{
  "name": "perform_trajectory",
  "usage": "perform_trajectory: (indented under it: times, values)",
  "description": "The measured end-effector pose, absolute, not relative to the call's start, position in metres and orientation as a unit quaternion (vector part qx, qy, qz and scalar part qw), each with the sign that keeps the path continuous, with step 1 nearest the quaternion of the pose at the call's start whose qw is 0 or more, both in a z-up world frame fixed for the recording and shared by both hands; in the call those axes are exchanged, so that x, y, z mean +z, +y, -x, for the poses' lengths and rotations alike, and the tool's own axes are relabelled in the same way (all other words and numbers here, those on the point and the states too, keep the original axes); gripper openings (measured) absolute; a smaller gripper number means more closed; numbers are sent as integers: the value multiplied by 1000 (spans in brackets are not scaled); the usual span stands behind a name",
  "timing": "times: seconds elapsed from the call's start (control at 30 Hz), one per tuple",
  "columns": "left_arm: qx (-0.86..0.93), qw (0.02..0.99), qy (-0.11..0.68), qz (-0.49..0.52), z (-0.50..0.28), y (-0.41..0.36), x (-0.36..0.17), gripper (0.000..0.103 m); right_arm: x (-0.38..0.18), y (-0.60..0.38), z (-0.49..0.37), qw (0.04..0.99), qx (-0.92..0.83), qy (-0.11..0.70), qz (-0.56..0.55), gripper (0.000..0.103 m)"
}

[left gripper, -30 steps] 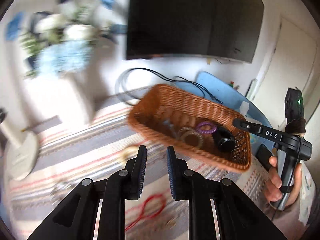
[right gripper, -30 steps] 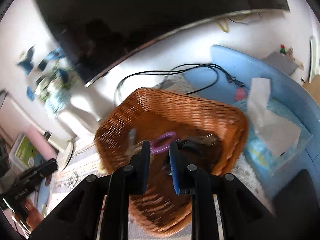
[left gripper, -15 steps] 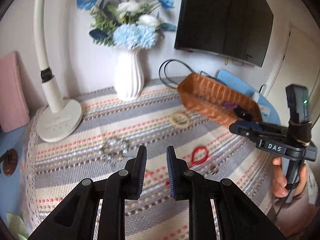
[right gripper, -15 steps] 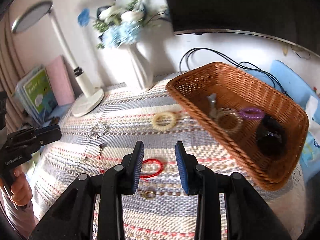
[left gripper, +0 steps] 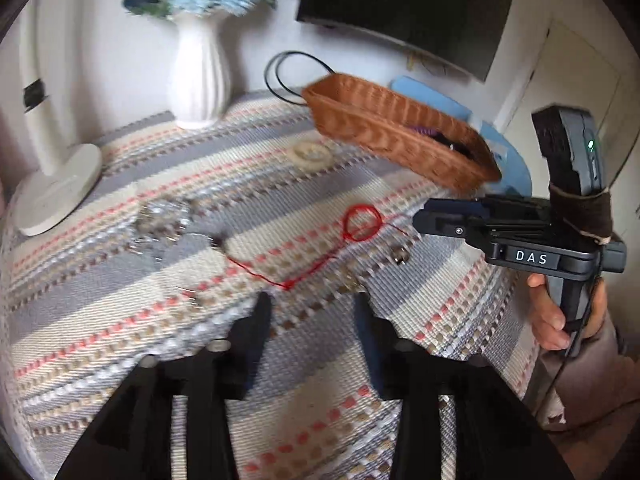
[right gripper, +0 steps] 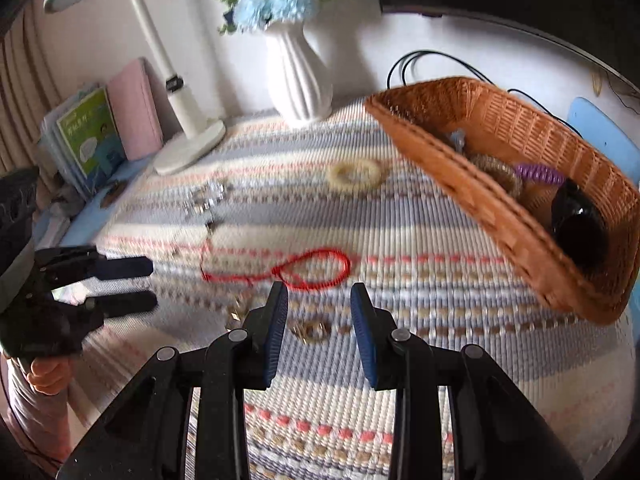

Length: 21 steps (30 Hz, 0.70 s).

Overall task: Organize jewelry
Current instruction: 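Lower the right tool onto the small gold buckle charm and grasp it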

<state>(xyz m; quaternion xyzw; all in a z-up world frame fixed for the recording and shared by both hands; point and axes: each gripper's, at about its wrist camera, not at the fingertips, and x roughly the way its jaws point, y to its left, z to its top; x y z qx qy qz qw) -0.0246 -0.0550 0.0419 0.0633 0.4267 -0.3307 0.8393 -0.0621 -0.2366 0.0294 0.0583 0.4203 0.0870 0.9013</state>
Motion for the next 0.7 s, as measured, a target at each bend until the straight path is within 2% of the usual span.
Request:
perform_trajectory:
  times: [0.13, 0.3, 0.33, 0.4, 0.47, 0.7]
  values:
    - [-319, 838, 432, -100, 27, -87, 31, 51, 22, -239, 71, 893, 100, 436, -45, 36]
    - [-309, 835, 444, -99, 16, -108, 22, 50, 8, -233, 74, 869, 142, 473, -26, 36]
    - [-309, 834, 446, -98, 16, -111, 20, 48, 4, -230, 73, 863, 149, 483, -19, 36]
    - [-306, 835, 447, -98, 14, -114, 16, 34, 6, -221, 75, 870, 141, 473, 12, 36]
    - [-304, 832, 453, -99, 10, -115, 11, 25, 5, -215, 73, 869, 141, 474, 24, 36]
    - [-303, 835, 449, -94, 5, -115, 8, 24, 6, -213, 57, 872, 134, 470, 26, 35]
